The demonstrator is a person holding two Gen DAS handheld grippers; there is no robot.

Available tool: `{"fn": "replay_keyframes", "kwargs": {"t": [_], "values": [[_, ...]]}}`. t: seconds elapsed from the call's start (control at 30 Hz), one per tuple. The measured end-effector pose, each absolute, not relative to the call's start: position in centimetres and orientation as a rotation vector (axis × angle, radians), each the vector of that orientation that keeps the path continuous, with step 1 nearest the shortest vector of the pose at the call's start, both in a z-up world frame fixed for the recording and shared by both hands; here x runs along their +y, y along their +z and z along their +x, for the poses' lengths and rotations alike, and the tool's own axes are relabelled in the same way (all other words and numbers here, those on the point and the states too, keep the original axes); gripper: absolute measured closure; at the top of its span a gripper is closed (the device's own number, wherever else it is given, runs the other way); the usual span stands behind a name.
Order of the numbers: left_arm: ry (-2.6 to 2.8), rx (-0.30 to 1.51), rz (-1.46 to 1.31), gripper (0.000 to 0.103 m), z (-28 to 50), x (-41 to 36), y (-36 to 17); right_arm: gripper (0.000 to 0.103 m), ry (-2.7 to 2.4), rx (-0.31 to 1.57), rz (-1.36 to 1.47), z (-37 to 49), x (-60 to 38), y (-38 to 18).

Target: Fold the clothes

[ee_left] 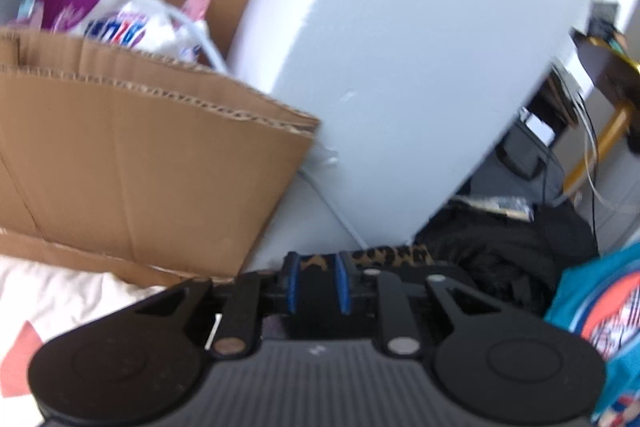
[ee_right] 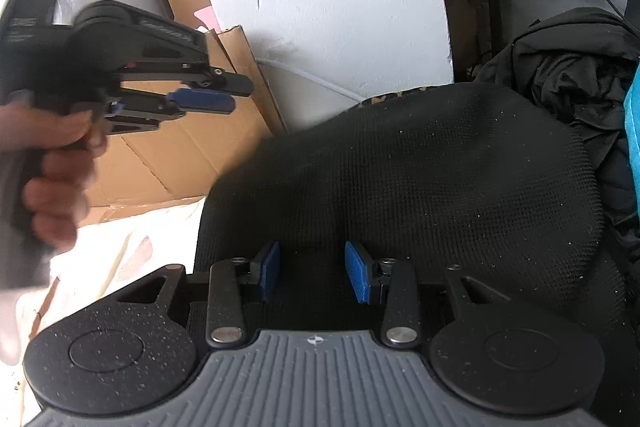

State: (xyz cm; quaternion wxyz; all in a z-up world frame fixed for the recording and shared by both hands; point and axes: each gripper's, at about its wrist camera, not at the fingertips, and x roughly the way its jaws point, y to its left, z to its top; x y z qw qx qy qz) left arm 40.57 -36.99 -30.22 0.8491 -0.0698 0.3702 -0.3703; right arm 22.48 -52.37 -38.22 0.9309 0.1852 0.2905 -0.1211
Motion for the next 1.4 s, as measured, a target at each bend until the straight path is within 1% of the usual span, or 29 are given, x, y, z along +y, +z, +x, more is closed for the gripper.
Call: {"fn": "replay_keyframes", "kwargs": {"t": [0.2, 0.4, 0.67, 0.8, 0.93, 1.1, 1.4], "values": [[-0.907, 0.769, -0.095, 0.083, 37.0, -37.0, -30.0, 0.060, -0.234, 0.547, 0.455, 20.3, -53.4, -37.1], [-0.987, 0.769, -0.035, 0.083, 33.9, -37.8, -30.2, 0.060, -0.311, 0.497, 0.457, 15.4, -55.0, -36.2], [-1.025, 0.788, 0.067, 0.083, 31.0, -37.7, -31.8, 0.060, -0.480, 0.521, 0.427, 10.2, -57.8, -37.9], [-0.979, 0.837, 0.119, 0.085, 31.5, -38.4, -33.5, 0.060, -0.561, 0.568, 0.445, 8.5, -58.9, -39.7], [-0.964, 0.844, 0.153, 0.100, 32.3, -38.8, -34.6, 0.060, -0.611, 0.588, 0.429, 7.7, -59.7, -41.0], [-0.963, 0.876, 0.171, 0.100, 33.6, -39.5, -35.6, 0.060, -0.640, 0.606, 0.402, 7.2, -60.3, -41.8], [-0.953, 0.877, 0.182, 0.100, 34.3, -40.1, -36.5, 0.059, -0.632, 0.661, 0.443, 6.9, -61.4, -43.9]]}}
